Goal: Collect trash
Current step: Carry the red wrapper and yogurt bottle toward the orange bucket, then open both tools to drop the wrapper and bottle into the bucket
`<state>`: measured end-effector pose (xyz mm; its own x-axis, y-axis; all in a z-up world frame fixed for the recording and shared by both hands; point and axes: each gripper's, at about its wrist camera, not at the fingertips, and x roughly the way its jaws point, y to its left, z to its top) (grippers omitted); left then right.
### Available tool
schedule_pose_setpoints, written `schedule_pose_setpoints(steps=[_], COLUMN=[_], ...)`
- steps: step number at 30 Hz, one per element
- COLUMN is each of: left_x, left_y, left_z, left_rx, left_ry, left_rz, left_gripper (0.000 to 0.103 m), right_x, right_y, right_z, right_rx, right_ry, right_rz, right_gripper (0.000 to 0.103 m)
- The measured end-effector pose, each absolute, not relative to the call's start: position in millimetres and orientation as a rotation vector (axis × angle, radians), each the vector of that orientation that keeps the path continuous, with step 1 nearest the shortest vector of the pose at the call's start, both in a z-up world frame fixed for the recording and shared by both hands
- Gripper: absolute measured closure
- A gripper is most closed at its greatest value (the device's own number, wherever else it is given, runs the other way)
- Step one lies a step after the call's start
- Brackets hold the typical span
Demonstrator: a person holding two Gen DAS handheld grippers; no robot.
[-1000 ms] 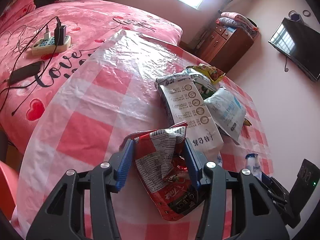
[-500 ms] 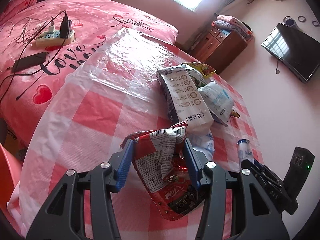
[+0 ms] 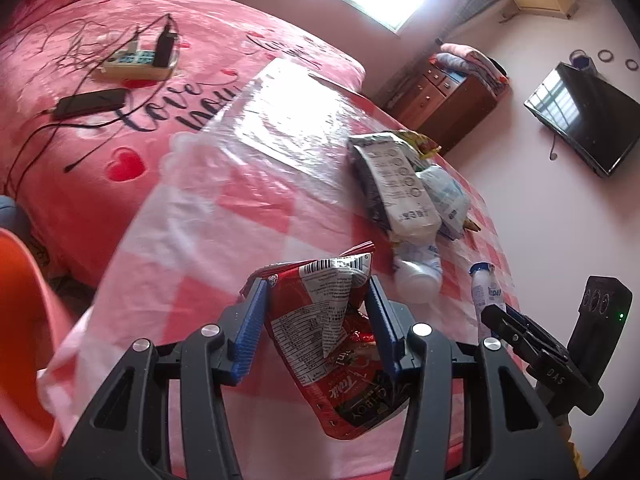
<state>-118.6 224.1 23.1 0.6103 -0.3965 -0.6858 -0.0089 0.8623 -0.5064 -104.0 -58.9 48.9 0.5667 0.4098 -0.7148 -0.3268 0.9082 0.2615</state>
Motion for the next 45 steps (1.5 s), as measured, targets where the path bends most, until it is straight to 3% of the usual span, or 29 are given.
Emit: schedule_pose_setpoints(steps=[19, 32, 33, 34, 36, 45], left_x=[-191.0, -246.9, -248.0, -249.2, -253.9, -266.6], left_y=[346.0, 452.6, 456.5, 460.7, 465.6, 465.4], left_z=[34.1, -9.8, -14.0, -18.6, -22.4, -4.6], left_rx=[-0.611, -0.715, -0.715, -0.716, -0.704, -0.527], left_ry=[0.792, 0.784, 0.793, 0.801, 0.794, 0.686], left_rz=[-0.009, 0.294, 0.312, 0.325, 0.355, 0.47], left_gripper=[0.052, 0.052, 0.05, 0.049, 0.038, 0.021], right_x=[-111.6, -130.1, -130.1, -128.9, -124.3, -103.2], right_y=[93.9, 248.6, 260.2, 269.1, 280.7, 231.9], right_z=[57.5, 62.4, 59.0, 54.9, 46.2, 48.5], right_rx=[0.025, -0.081, -0.076, -0.076, -0.064, 0.062], right_ry=[0.962, 0.974, 0.987, 1.002, 1.034, 1.034], right_rz=[0.822, 1.132, 1.157, 1.162, 1.144, 1.006], right_gripper=[0.045, 0.044, 0.042, 0.031, 0.02, 0.015])
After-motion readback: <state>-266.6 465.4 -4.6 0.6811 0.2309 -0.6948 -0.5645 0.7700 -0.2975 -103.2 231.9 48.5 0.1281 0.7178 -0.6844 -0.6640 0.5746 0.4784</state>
